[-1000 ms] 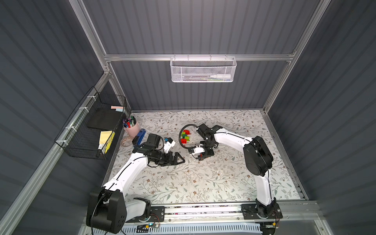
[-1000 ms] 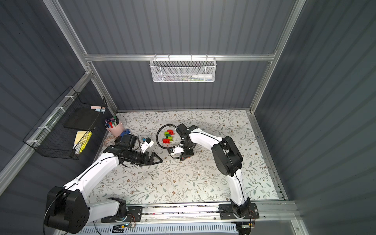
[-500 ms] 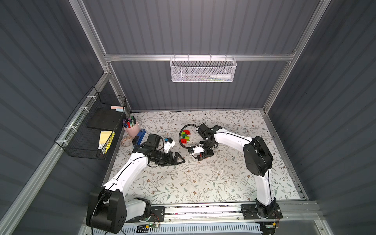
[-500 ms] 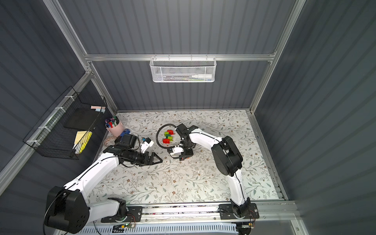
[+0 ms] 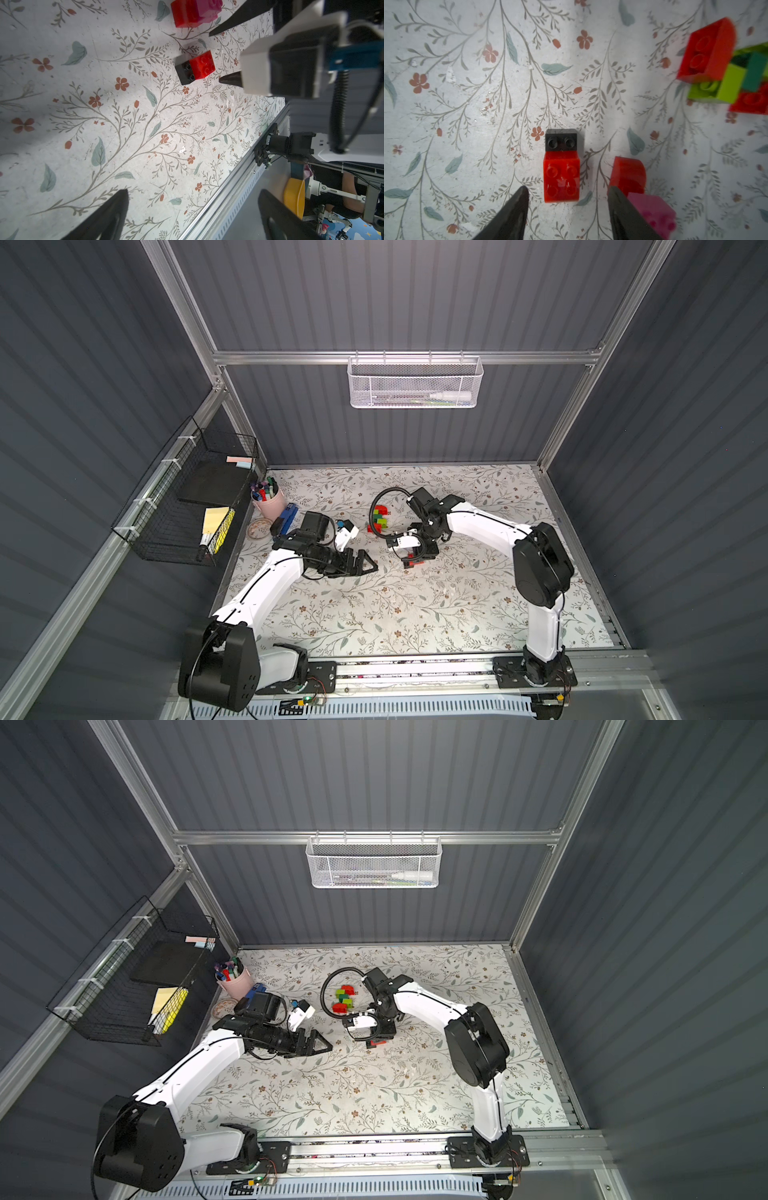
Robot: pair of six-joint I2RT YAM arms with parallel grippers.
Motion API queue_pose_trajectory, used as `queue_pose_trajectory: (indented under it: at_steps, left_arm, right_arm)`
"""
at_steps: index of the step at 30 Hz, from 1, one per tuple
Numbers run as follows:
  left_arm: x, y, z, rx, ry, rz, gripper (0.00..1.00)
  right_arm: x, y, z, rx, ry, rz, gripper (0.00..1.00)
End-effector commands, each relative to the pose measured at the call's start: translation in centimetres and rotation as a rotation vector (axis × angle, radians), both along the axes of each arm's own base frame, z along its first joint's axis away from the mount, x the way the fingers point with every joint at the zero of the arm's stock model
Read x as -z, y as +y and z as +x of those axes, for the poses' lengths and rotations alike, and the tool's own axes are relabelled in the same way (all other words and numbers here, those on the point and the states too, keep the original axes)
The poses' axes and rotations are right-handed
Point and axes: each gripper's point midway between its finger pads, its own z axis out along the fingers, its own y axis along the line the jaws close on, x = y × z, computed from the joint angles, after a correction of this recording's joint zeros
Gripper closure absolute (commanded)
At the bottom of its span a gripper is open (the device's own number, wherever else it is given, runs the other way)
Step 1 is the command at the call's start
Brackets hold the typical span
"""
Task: Assemble the letter s with lego
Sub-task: Assemble the lego brick with the lego brick, then pick up the lego brick from the center of the board.
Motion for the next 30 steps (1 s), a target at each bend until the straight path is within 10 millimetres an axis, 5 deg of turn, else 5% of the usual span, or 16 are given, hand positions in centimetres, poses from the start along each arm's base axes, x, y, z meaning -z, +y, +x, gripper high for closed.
queue_pose_trajectory:
  at_steps: [1,17,30]
  left_arm:
    - [-0.7,-0.1,0.6,0.023,-0.049,0.012,0.01]
    - [-1.4,-2.3,2.0,0.143,-0.181,0.087,0.01]
    - [-1.3,-5.0,3.0,0.252,-0.247,0.112,0.01]
  right_arm:
    - [-1.4,-0.3,0.0,0.038,-0.012,0.061,0.36]
    - [-5.2,-4.2,1.3,0.344,-0.107,0.308,0.28]
    - [-5.9,-6.9,0.5,0.483,-0.114,0.431,0.22]
